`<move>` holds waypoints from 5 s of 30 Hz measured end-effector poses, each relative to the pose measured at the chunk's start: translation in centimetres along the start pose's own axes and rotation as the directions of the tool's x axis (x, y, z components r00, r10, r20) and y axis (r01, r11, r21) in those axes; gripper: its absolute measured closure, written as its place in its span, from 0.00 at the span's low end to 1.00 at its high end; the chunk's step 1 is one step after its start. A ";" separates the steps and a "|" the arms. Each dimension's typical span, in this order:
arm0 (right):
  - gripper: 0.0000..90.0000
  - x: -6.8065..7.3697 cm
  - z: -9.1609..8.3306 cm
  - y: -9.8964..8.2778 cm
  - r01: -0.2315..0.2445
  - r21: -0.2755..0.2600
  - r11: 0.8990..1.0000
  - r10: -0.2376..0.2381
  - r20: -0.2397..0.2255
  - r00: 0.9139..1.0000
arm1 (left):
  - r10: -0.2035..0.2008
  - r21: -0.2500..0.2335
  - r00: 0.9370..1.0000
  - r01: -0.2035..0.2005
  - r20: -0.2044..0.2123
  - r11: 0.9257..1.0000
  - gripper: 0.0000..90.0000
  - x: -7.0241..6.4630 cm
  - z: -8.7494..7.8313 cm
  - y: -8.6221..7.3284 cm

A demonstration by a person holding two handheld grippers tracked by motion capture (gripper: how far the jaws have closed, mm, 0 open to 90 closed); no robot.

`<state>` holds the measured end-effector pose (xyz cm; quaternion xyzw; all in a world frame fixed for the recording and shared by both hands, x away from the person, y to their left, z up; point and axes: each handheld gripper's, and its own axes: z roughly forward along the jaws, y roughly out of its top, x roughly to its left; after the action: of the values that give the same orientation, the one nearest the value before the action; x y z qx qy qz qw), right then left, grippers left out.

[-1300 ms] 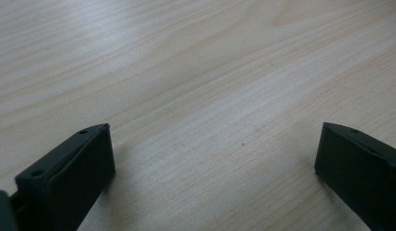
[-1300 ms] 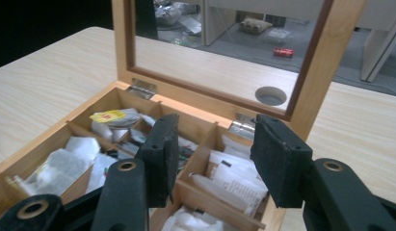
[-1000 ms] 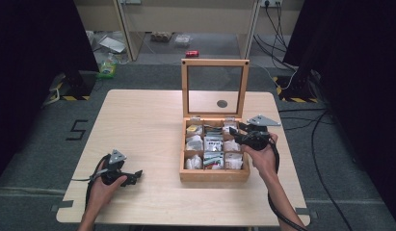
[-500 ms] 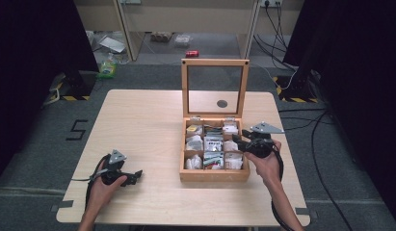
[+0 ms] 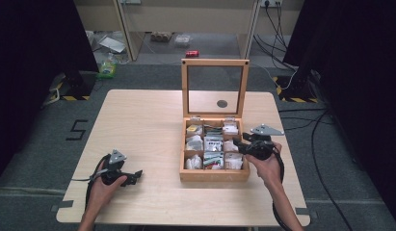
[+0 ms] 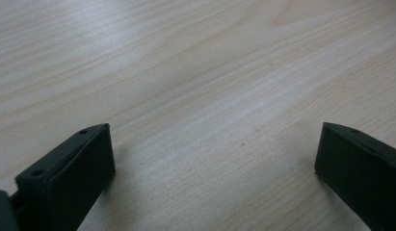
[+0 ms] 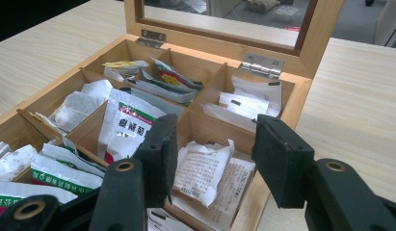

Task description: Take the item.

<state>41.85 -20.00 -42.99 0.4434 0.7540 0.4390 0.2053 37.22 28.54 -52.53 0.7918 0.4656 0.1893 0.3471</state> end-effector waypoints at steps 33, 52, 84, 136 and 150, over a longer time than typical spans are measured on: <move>0.59 0.0 1.8 -0.9 0.015 0.091 0.996 -0.017 0.016 1.000 | -0.002 -0.001 1.000 0.002 0.001 1.000 0.00 0.0 -0.1 -0.1; 0.71 0.6 3.1 -1.1 0.029 0.124 0.992 -0.028 -0.010 1.000 | -0.002 -0.002 1.000 0.002 0.000 1.000 0.00 0.0 -0.1 -0.1; 0.94 0.0 1.5 -0.3 0.043 -0.002 0.999 -0.043 -0.013 0.999 | -0.002 -0.001 1.000 0.002 0.000 1.000 0.00 0.0 -0.1 -0.1; 0.94 -5.5 -3.2 -0.2 -0.069 -0.115 0.991 0.077 0.075 0.994 | 0.000 0.000 1.000 0.000 -0.001 1.000 0.00 0.0 -0.2 -0.2; 0.94 -7.5 -3.2 -1.6 -0.113 -0.094 0.989 0.124 0.120 0.985 | 0.000 0.000 1.000 0.000 0.000 1.000 0.00 0.0 -0.2 -0.2</move>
<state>42.75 -28.22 -43.25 0.5050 0.6919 0.4541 0.2448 37.02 28.65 -52.53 0.7918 0.4657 0.1893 0.3469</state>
